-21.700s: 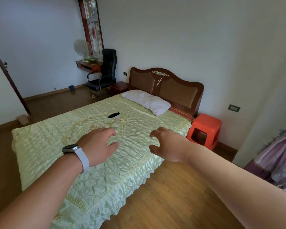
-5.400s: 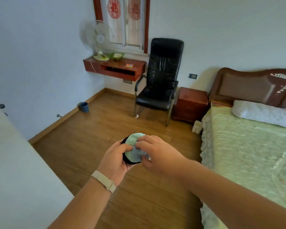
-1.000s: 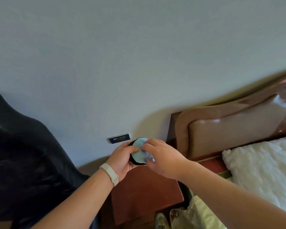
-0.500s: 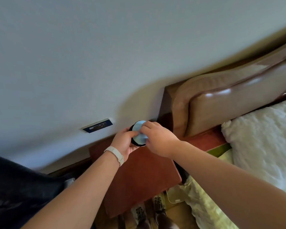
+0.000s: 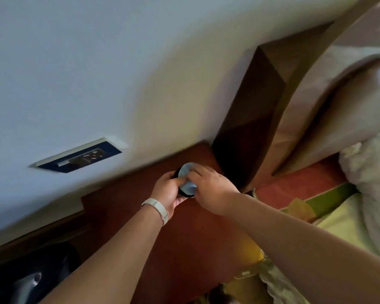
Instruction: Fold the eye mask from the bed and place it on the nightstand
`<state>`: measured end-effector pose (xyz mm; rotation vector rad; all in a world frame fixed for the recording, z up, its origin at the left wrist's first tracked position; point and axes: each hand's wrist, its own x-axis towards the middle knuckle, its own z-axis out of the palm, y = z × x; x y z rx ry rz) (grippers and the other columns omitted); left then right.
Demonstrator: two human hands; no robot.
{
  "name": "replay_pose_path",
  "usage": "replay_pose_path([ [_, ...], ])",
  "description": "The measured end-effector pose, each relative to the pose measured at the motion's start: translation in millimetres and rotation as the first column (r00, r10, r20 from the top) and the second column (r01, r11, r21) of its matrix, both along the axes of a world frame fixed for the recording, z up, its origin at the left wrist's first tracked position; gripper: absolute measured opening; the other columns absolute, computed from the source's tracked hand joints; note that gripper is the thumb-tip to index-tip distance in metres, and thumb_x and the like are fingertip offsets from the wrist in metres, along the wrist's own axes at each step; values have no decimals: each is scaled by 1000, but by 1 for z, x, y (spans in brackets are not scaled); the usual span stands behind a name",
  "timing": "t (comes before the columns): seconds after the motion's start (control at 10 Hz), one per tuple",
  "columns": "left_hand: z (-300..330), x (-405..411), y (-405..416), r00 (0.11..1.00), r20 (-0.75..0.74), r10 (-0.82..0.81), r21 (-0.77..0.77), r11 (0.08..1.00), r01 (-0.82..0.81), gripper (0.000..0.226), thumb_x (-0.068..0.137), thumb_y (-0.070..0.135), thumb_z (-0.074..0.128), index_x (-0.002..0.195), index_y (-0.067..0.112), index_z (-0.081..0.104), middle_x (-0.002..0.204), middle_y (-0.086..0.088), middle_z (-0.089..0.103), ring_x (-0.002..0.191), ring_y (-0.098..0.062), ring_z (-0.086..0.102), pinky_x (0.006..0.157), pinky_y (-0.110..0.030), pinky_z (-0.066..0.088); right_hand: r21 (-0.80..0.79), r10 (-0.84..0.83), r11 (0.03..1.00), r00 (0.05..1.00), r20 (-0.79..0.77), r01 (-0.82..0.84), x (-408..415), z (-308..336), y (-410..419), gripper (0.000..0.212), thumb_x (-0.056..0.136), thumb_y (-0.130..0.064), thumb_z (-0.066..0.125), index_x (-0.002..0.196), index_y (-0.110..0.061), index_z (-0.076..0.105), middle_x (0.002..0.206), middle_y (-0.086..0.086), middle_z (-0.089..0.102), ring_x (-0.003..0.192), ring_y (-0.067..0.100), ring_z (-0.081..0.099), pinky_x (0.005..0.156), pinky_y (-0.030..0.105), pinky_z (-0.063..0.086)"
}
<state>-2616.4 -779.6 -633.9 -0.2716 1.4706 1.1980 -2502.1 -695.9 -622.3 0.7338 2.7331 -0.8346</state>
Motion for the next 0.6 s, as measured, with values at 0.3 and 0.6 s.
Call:
replay_pose_path([
  [0.3, -32, -9, -15, 999, -23, 28, -57, 998, -29, 26, 86, -2, 55, 107, 9, 65, 98, -14, 73, 84, -25, 74, 64, -37, 62, 3, 46, 999, 999, 16, -46, -10, -37, -14, 51, 78, -11, 59, 128, -17, 50, 136, 5, 47, 125, 27, 37, 90, 45, 47],
  [0.6, 23, -7, -42, 991, -134, 28, -217, 974, -57, 19, 90, 1, 51, 106, 10, 58, 102, -14, 67, 89, -28, 68, 69, -30, 54, -34, 52, 998, 992, 111, -48, -17, 14, -20, 42, 84, -18, 54, 126, -20, 49, 135, 1, 41, 118, 25, 40, 89, 36, 39],
])
